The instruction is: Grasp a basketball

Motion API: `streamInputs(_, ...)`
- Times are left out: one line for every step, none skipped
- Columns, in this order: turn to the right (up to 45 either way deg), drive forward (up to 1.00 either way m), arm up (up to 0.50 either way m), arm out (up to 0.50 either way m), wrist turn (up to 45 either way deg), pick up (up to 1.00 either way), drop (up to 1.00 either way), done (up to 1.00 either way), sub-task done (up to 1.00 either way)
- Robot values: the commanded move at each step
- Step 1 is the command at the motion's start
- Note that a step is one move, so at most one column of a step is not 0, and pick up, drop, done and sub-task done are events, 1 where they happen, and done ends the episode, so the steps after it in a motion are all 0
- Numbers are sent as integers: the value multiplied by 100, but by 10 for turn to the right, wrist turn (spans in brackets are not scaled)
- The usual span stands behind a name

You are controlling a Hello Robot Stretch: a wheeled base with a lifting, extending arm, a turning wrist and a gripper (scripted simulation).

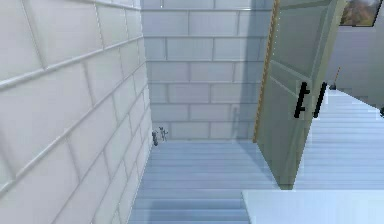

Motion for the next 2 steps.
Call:
streamInputs(0,0,0,46,0,0,0,0,0)
streamInputs(0,0,0,0,450,0,0,0,0)
